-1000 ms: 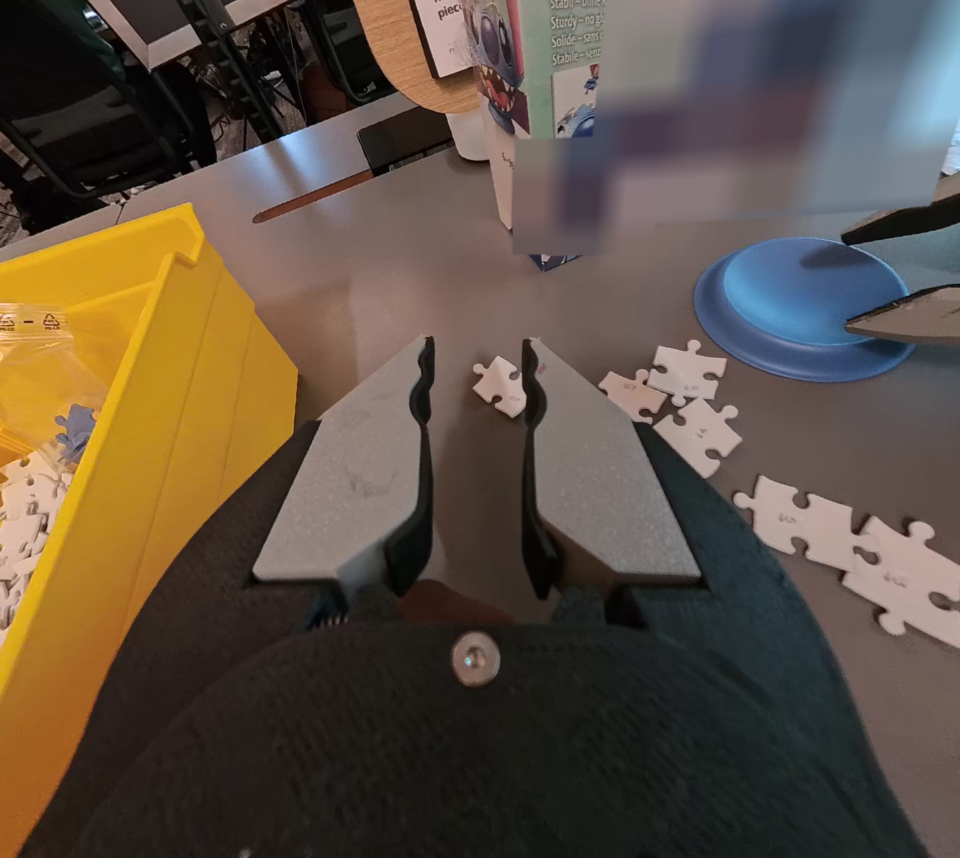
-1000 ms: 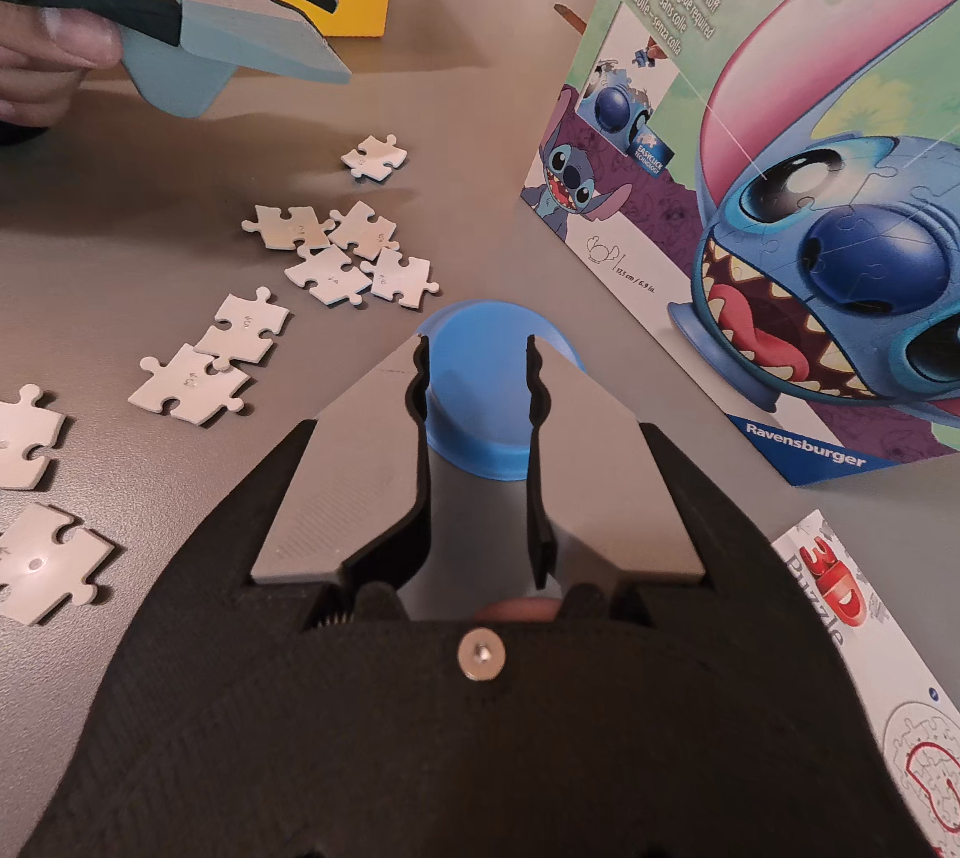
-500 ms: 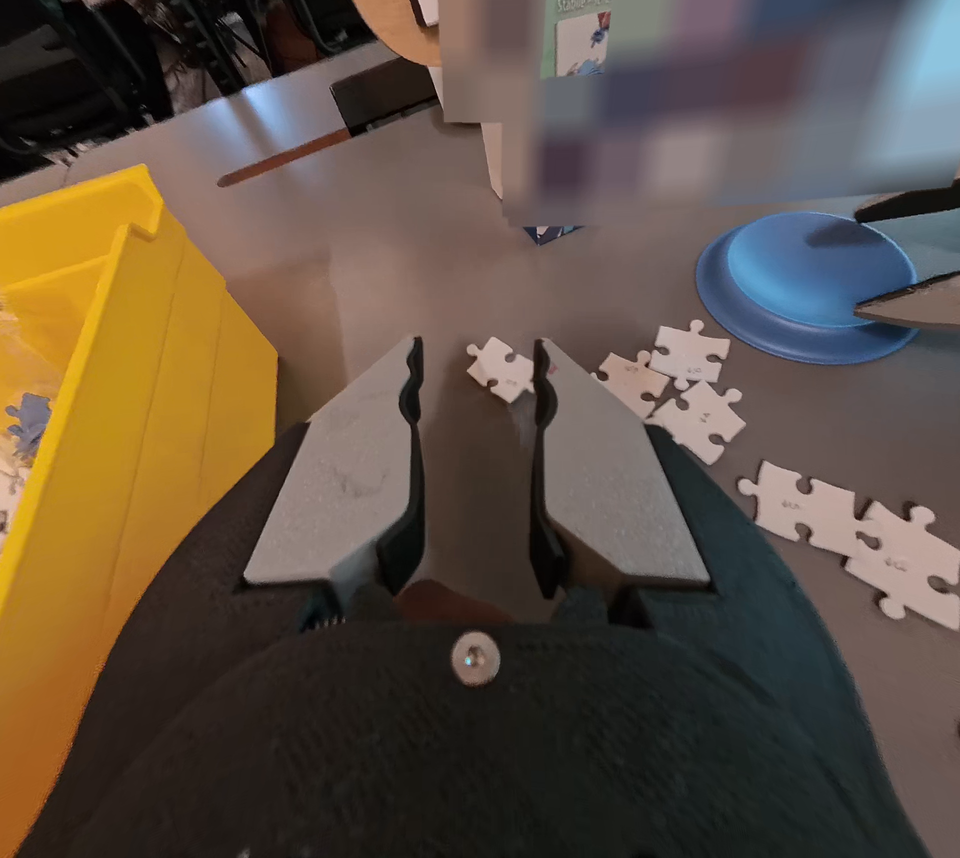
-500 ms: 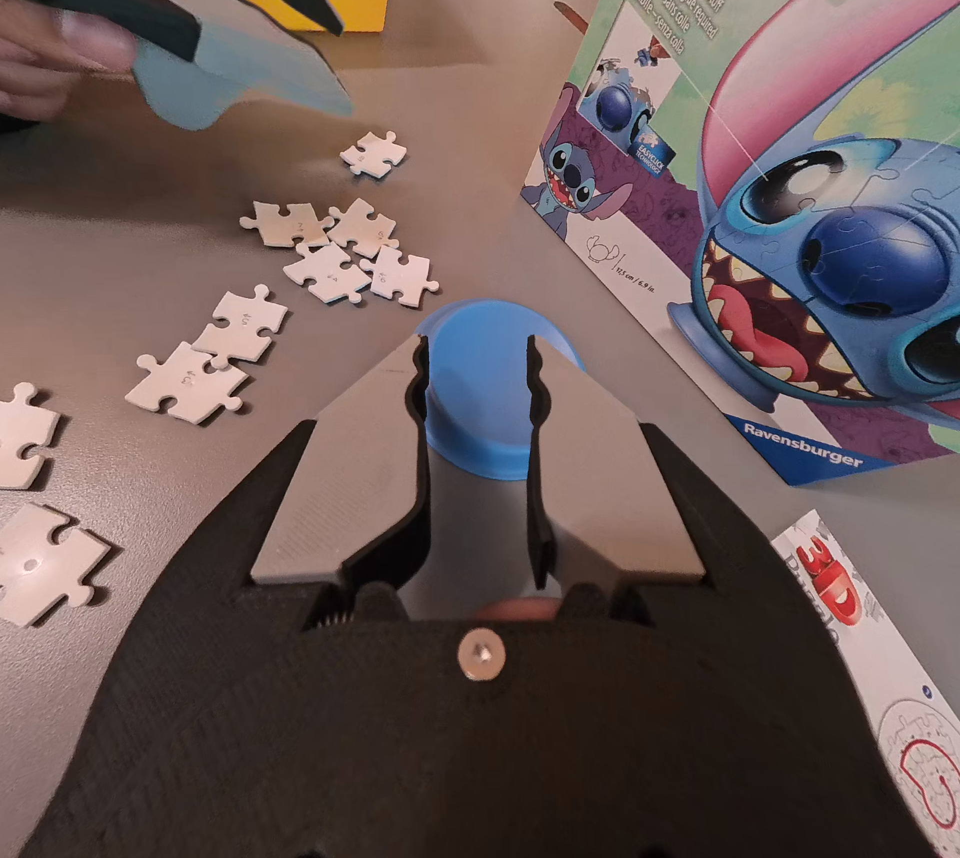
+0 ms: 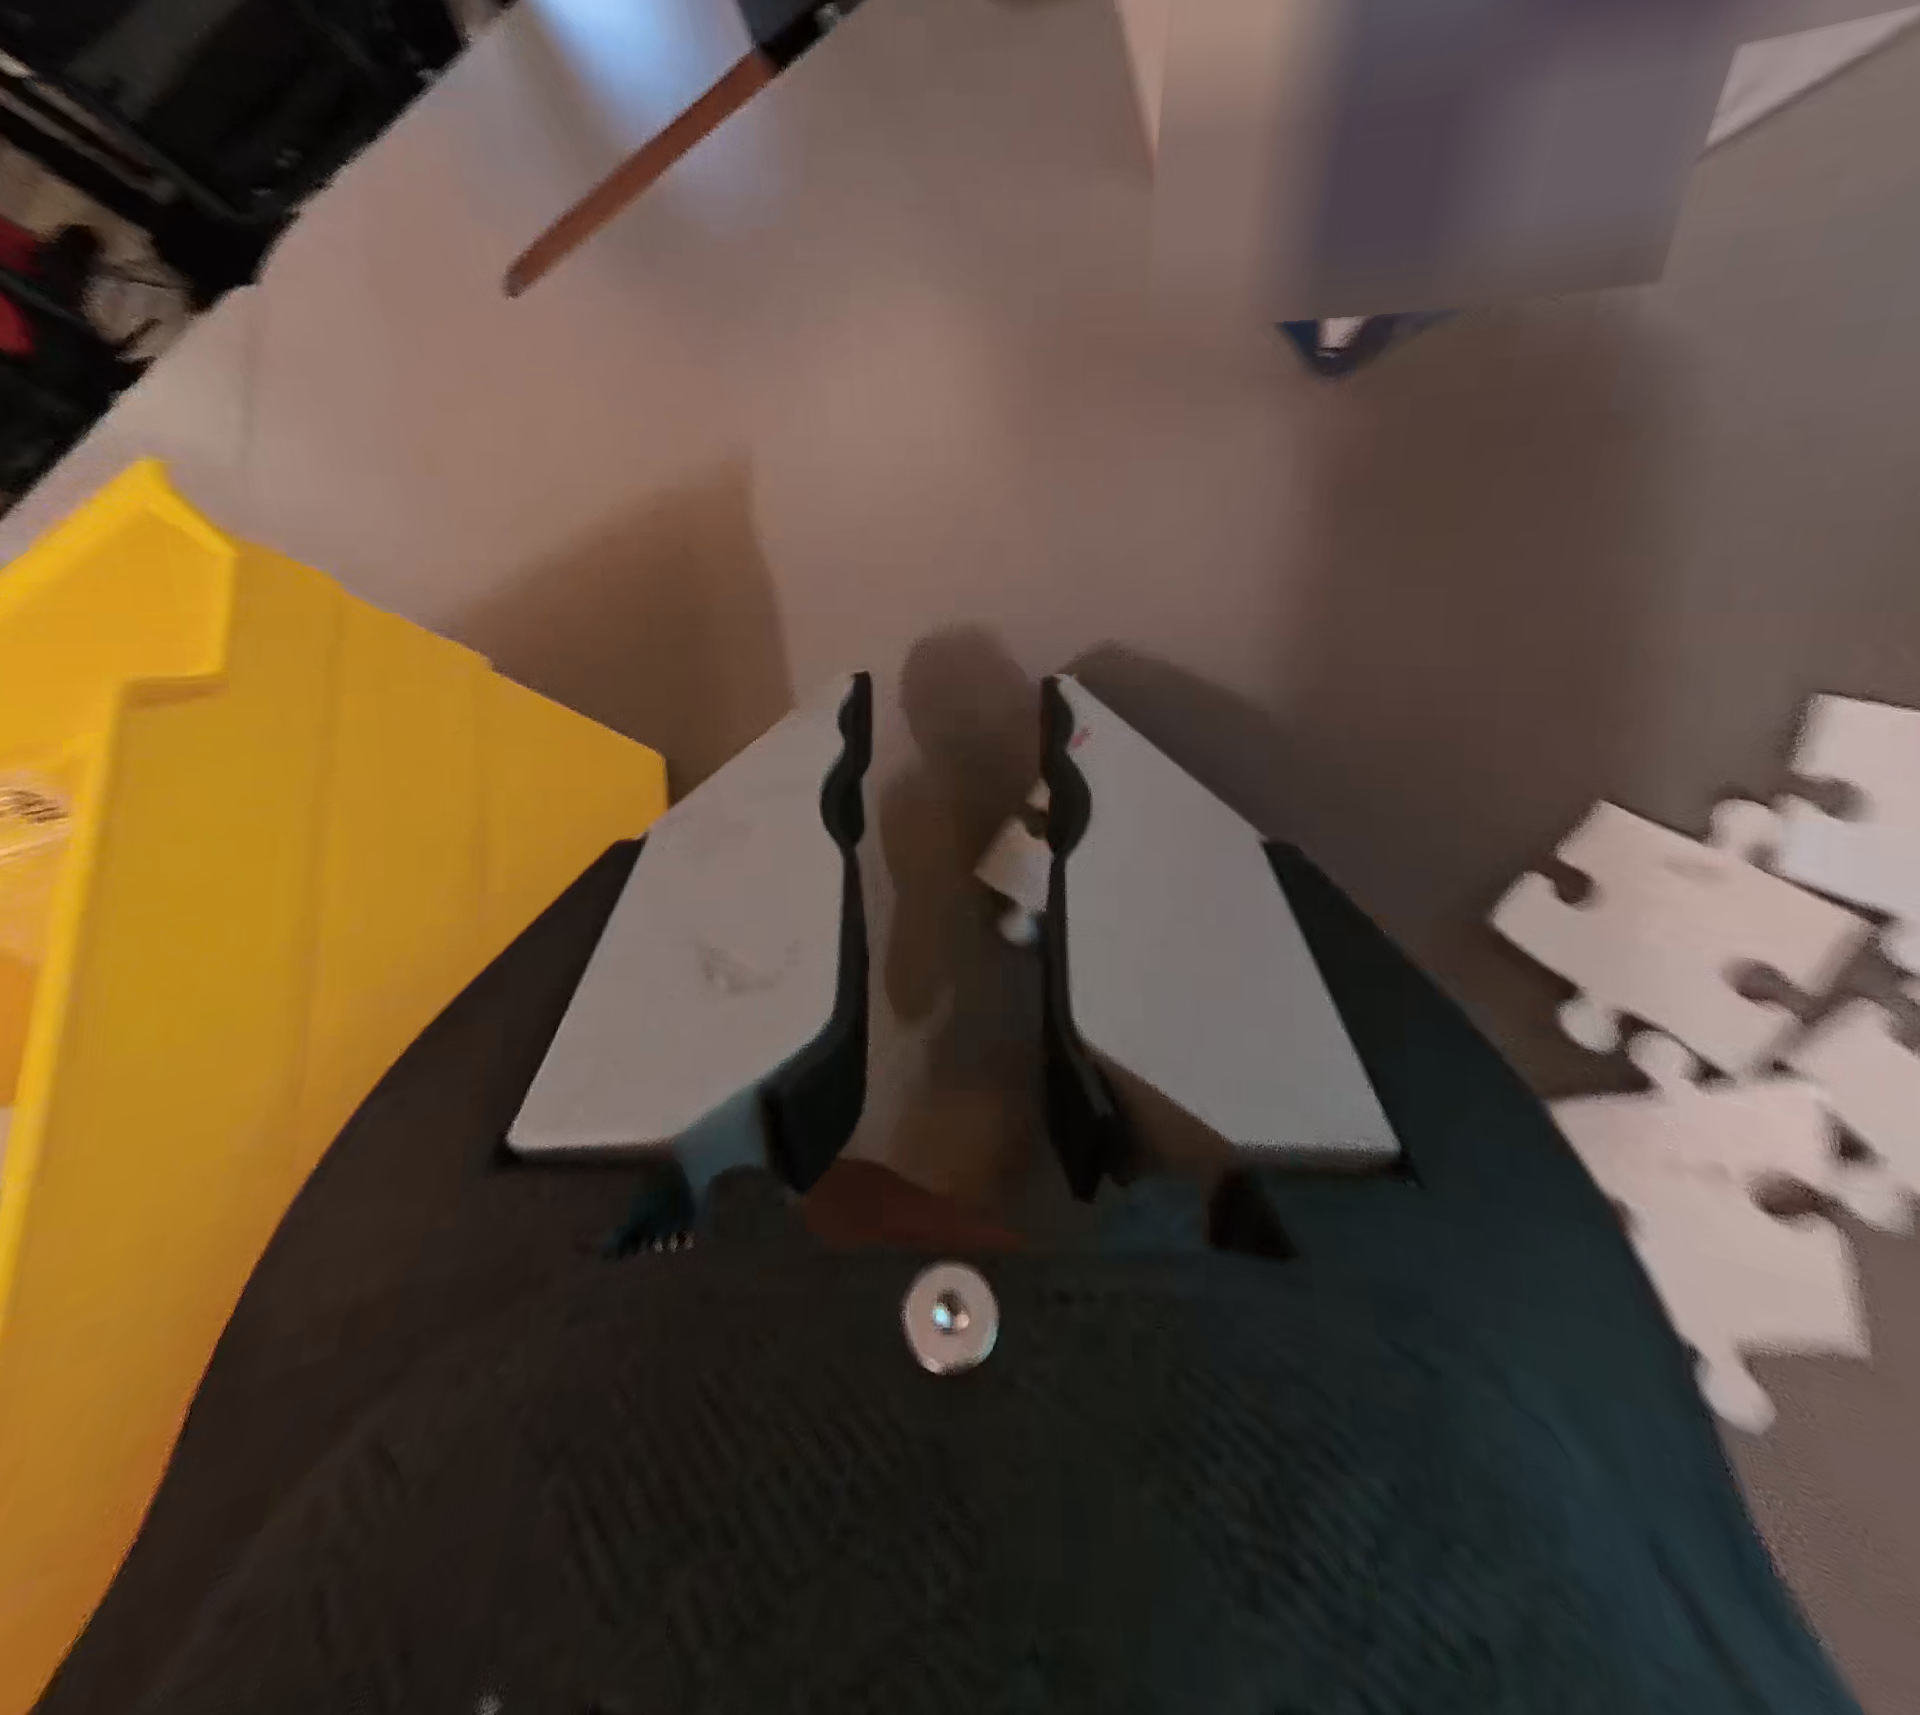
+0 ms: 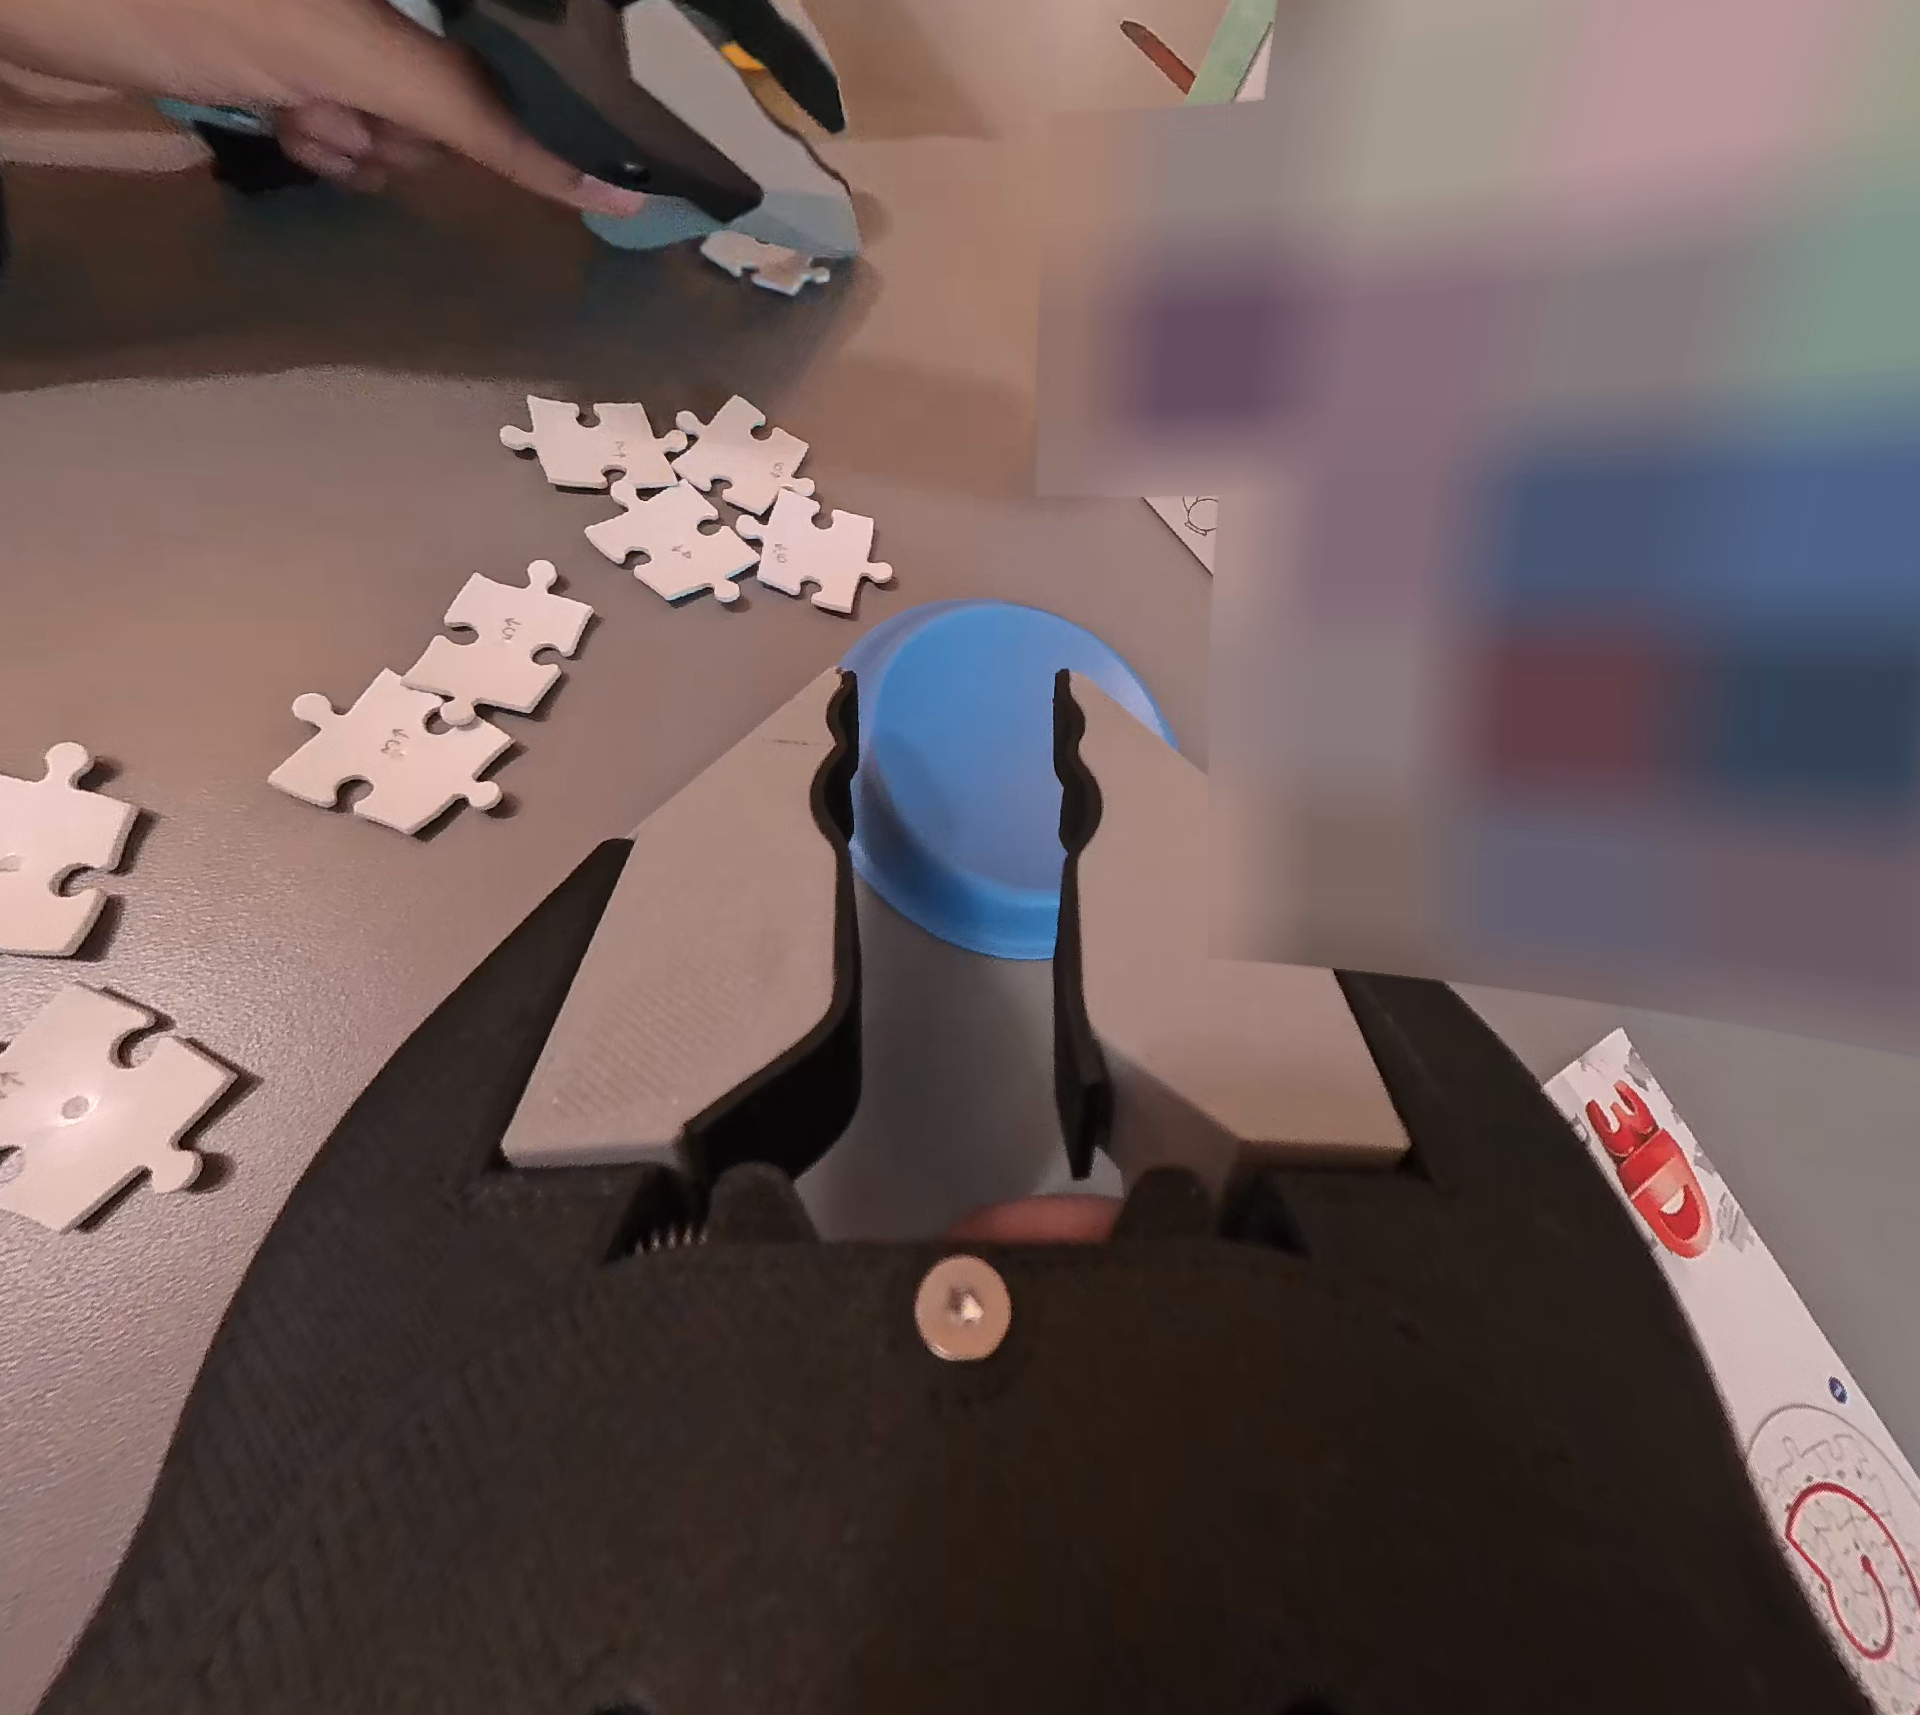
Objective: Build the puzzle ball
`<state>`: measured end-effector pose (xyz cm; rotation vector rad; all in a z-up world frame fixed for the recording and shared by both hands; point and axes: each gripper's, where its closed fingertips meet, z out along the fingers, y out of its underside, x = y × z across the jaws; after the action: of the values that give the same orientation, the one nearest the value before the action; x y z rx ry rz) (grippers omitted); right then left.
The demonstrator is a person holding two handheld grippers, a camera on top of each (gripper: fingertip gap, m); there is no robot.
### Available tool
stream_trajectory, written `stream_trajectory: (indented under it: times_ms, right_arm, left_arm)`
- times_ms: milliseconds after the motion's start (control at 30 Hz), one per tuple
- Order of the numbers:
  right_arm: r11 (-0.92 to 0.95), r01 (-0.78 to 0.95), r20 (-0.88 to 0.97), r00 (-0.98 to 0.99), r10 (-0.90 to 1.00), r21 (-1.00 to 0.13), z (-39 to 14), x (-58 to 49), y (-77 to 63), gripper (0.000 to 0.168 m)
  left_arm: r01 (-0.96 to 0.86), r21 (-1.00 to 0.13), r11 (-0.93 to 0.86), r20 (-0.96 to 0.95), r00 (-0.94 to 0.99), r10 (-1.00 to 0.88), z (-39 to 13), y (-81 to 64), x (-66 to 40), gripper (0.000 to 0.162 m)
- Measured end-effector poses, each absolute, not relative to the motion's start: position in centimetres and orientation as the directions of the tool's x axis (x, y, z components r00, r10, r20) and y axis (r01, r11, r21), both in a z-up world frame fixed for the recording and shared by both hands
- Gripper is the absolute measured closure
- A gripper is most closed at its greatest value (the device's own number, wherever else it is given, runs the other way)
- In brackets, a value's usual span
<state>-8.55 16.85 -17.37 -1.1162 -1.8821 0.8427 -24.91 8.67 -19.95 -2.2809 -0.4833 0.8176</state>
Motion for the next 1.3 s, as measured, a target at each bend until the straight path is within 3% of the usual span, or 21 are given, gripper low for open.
stream_trajectory:
  times_ms: [100, 233, 333, 500, 633, 933, 1300]
  right_arm:
    - [0.396, 0.391, 0.282, -0.316, 0.906, -0.831, -17.4, -8.5, 16.8, 0.134]
    - [0.392, 0.393, 0.276, -0.319, 0.907, -0.832, -17.4, -8.5, 16.8, 0.134]
    - [0.387, 0.401, 0.269, -0.320, 0.908, -0.830, -17.5, -8.5, 16.8, 0.134]
    - [0.382, 0.407, 0.262, -0.320, 0.910, -0.830, -17.6, -8.5, 16.9, 0.134]
    - [0.382, 0.409, 0.262, -0.321, 0.910, -0.829, -17.6, -8.5, 16.9, 0.134]
    - [0.385, 0.407, 0.262, -0.326, 0.908, -0.828, -17.6, -8.5, 16.8, 0.134]
    - [0.405, 0.410, 0.288, -0.319, 0.903, -0.817, -17.8, -8.6, 16.8, 0.133]
  left_arm:
    - [0.119, -0.737, -0.665, -0.416, 0.696, 0.585, -18.7, 8.4, -25.4, 0.124]
    - [0.132, -0.889, -0.438, -0.234, 0.691, 0.683, -14.6, 7.9, -24.3, 0.121]
    - [0.146, -0.931, -0.335, -0.138, 0.710, 0.691, -13.4, 7.3, -23.5, 0.121]
    - [0.084, -0.831, -0.550, -0.344, 0.699, 0.627, -15.7, 6.3, -23.7, 0.126]
    - [0.058, -0.770, -0.635, -0.384, 0.752, 0.535, -16.7, 6.1, -22.4, 0.162]
    - [0.100, -0.696, -0.711, -0.288, 0.868, 0.404, -19.8, 6.9, -20.0, 0.162]
    - [0.029, -0.612, -0.791, -0.552, 0.700, 0.453, -20.4, 8.1, -25.3, 0.162]
